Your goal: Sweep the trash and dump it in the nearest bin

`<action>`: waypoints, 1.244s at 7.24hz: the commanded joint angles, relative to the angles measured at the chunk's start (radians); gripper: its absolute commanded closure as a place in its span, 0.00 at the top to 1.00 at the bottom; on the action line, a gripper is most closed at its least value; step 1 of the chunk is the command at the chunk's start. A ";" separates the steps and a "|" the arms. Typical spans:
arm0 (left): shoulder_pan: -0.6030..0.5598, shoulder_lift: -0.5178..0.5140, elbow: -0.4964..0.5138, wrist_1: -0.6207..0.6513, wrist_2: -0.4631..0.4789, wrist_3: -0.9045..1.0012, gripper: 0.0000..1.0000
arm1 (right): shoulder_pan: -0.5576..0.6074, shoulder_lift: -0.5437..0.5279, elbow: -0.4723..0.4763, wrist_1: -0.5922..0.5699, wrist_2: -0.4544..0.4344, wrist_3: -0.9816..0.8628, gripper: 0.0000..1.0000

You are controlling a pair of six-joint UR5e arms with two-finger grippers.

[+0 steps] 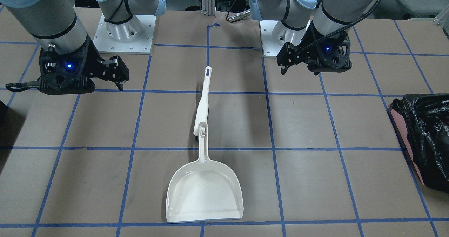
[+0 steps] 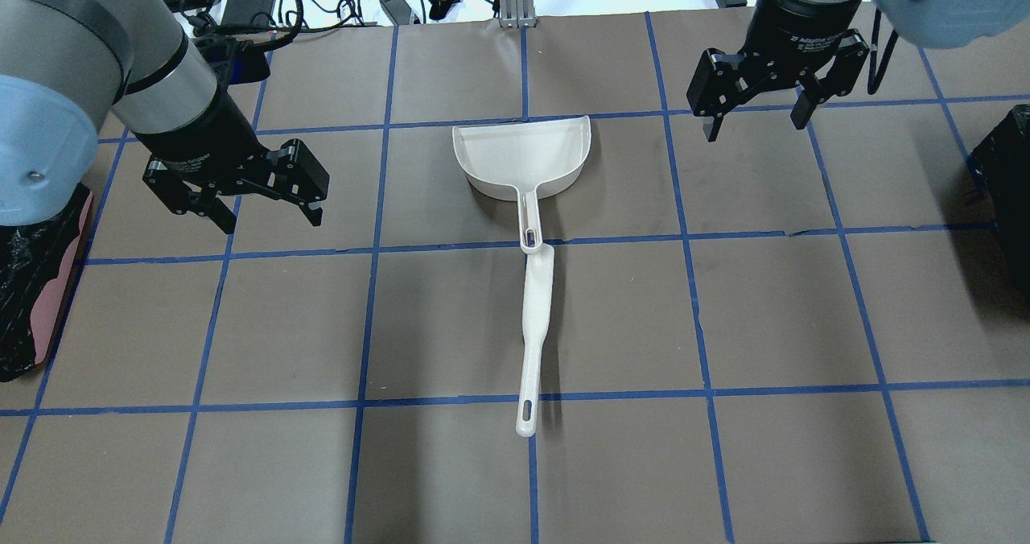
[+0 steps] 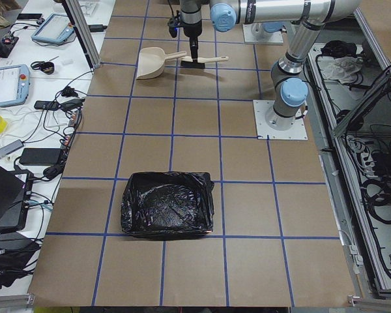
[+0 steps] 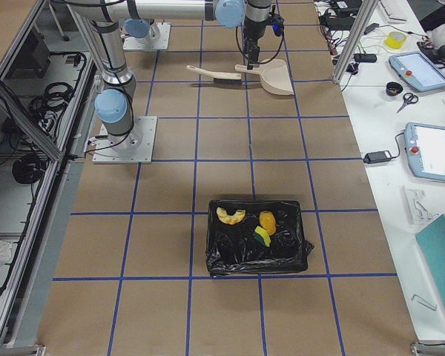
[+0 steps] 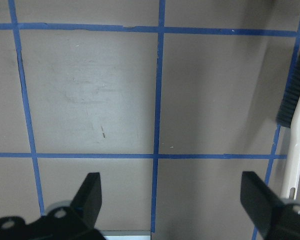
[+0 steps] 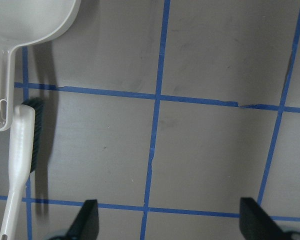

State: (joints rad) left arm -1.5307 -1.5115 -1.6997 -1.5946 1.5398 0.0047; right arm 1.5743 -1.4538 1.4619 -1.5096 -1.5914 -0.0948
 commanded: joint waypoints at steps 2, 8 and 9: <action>0.000 0.001 0.000 0.001 -0.001 -0.011 1.00 | -0.002 -0.005 0.000 0.002 -0.002 -0.005 1.00; 0.000 0.004 0.000 0.001 -0.004 0.003 1.00 | -0.004 -0.005 0.000 0.002 -0.005 -0.008 1.00; 0.000 0.007 0.009 -0.001 -0.003 0.003 1.00 | -0.004 -0.007 -0.002 0.002 -0.007 -0.008 1.00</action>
State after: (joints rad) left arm -1.5309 -1.5085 -1.6977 -1.5939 1.5363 0.0070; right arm 1.5708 -1.4593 1.4616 -1.5082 -1.5979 -0.1027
